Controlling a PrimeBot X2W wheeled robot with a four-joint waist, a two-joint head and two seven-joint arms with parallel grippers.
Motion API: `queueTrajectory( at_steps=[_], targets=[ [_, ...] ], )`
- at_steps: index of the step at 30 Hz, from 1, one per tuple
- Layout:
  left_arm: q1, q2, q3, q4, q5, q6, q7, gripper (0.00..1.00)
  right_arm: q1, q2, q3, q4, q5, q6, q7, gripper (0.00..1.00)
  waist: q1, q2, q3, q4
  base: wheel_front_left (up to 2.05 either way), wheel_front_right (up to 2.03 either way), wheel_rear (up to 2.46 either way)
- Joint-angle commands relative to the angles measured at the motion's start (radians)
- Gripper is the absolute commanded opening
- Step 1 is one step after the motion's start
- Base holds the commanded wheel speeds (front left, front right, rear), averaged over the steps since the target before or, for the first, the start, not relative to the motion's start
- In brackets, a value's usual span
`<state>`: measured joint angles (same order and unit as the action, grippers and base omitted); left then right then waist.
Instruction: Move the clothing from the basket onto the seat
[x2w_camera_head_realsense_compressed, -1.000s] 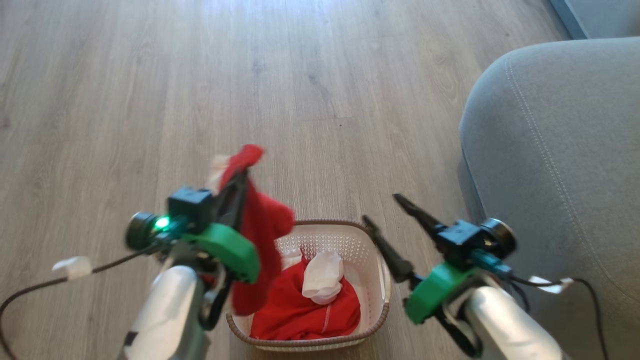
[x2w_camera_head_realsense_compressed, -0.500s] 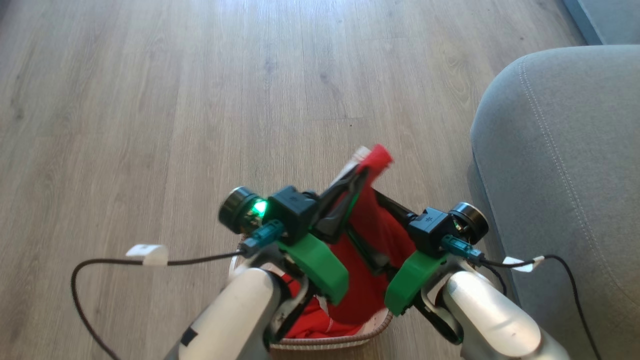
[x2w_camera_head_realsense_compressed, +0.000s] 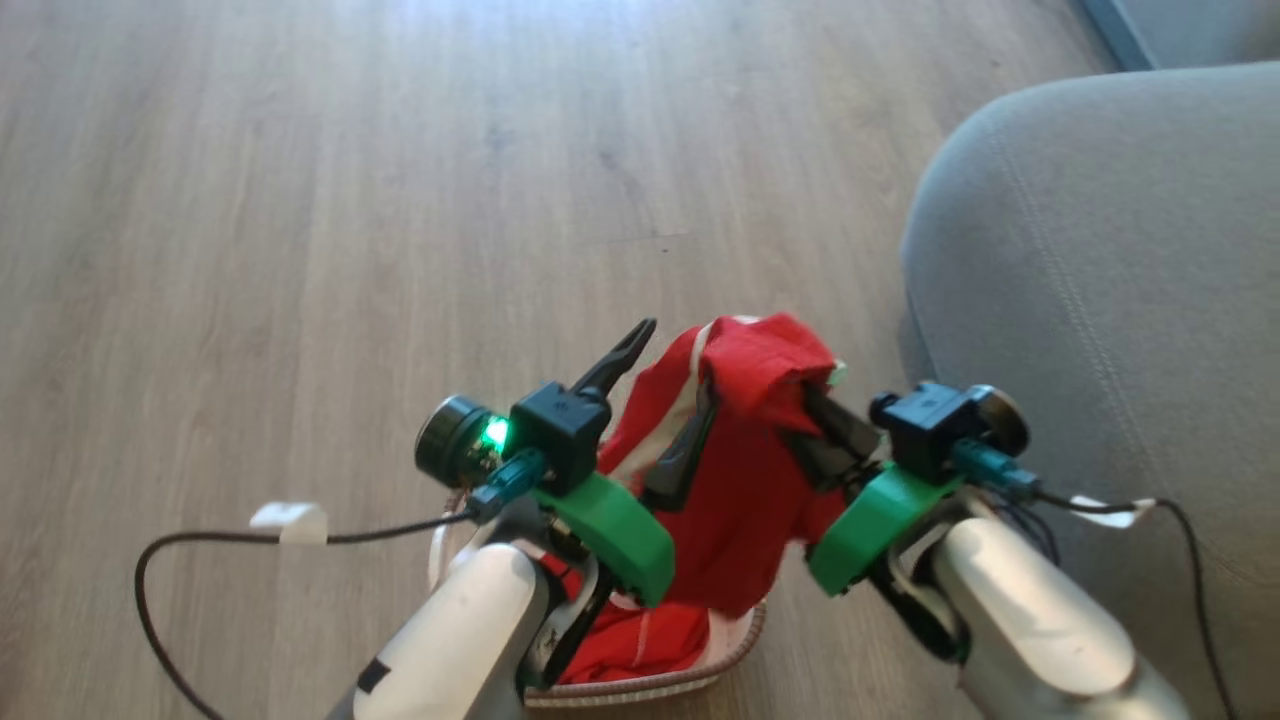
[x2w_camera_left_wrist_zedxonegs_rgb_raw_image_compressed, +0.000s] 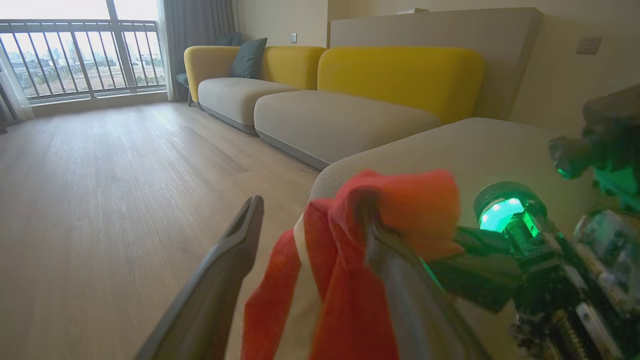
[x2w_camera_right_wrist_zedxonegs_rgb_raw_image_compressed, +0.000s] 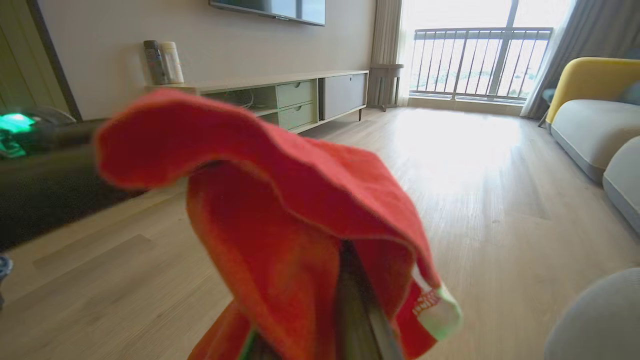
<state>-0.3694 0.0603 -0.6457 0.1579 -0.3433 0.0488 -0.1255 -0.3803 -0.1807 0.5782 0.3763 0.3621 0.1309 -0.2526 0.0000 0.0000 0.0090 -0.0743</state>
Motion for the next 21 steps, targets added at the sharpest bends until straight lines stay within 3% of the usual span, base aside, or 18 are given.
queueTrajectory(
  at_steps=[1,10,21],
  targets=[
    [-0.018,0.007,0.037,-0.009,-0.005,0.005,-0.026,1.00,-0.015,-0.012,-0.012,-0.049,0.003,0.000,-0.009,0.00,0.0000,0.0000,-0.001,-0.033,0.00,0.00,0.00],
    [0.049,-0.005,0.026,0.154,-0.039,-0.036,-0.134,1.00,0.014,-0.104,-0.112,-0.153,-0.010,0.000,-0.009,0.00,0.0000,0.0000,0.008,-0.200,0.00,0.00,0.00],
    [0.088,-0.010,0.000,0.093,-0.039,-0.061,-0.136,1.00,0.068,-0.164,-0.191,-0.212,-0.012,0.000,-0.009,0.00,0.0000,0.0000,0.025,-0.298,0.00,0.00,0.00]
  ],
)
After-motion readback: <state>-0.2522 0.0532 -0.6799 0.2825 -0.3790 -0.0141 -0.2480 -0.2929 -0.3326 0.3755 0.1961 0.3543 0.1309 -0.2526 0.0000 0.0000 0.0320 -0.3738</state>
